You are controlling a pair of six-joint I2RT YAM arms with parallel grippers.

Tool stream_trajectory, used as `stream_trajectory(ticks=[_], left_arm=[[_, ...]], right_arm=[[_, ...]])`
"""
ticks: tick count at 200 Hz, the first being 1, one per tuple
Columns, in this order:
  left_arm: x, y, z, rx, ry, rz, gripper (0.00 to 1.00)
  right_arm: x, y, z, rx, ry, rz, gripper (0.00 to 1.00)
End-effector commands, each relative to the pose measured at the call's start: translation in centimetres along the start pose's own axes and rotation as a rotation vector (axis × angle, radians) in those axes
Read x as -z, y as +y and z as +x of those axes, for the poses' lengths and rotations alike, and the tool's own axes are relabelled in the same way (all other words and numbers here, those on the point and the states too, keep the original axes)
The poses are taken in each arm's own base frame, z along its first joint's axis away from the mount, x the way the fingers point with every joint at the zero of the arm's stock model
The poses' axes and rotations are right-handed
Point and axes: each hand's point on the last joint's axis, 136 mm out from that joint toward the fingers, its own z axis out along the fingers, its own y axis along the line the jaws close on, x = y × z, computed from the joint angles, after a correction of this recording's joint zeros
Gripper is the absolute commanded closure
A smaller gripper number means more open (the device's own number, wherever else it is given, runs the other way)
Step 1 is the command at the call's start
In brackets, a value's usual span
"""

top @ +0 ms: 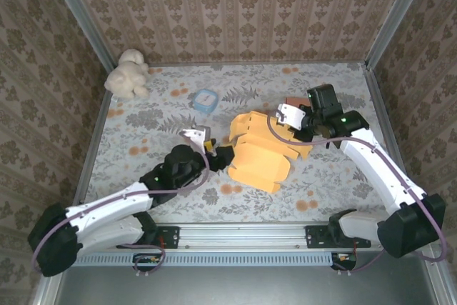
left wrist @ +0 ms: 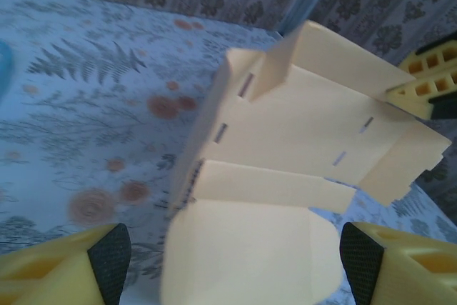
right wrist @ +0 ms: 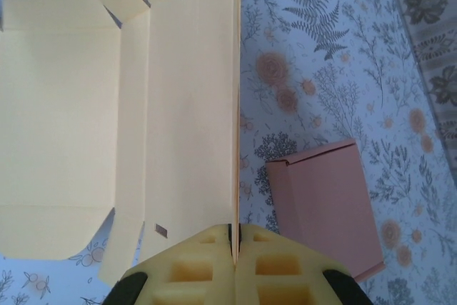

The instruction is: Fold the paper box

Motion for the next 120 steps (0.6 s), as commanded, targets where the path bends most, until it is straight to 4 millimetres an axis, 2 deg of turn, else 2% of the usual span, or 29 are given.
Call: stream_trajectory(ticks=[1, 26, 59, 95, 120], left_arm=[[1.1, 2.8, 0.0, -0.089, -0.027, -0.113, 0.19], [1.7, 3.9, -0.8, -0.131, -0.075, -0.125, 0.19], [2.5, 6.8, -1.3, -0.103, -0.123, -0.203, 0.19], [3.5, 9.2, -1.5, -0.036, -0.159, -0.273, 0.19], [4.6, 10.7, -1.6, 0.000, -0.193, -0.329, 0.19]], right_arm=[[0.8, 0.7, -1.3, 0.114, -0.120, 0.041, 1.00], [1.2, 1.6, -2.4, 0.248, -0.248, 0.106, 1.00], [0.8, 1.5, -3.4, 0.312, -0.328, 0.207, 1.00], [-1.3, 3.0, -3.9, 0.354, -0.310, 0.139, 1.00], [-3.1, 3.3, -4.6, 0.362, -0.290, 0.144, 1.00]])
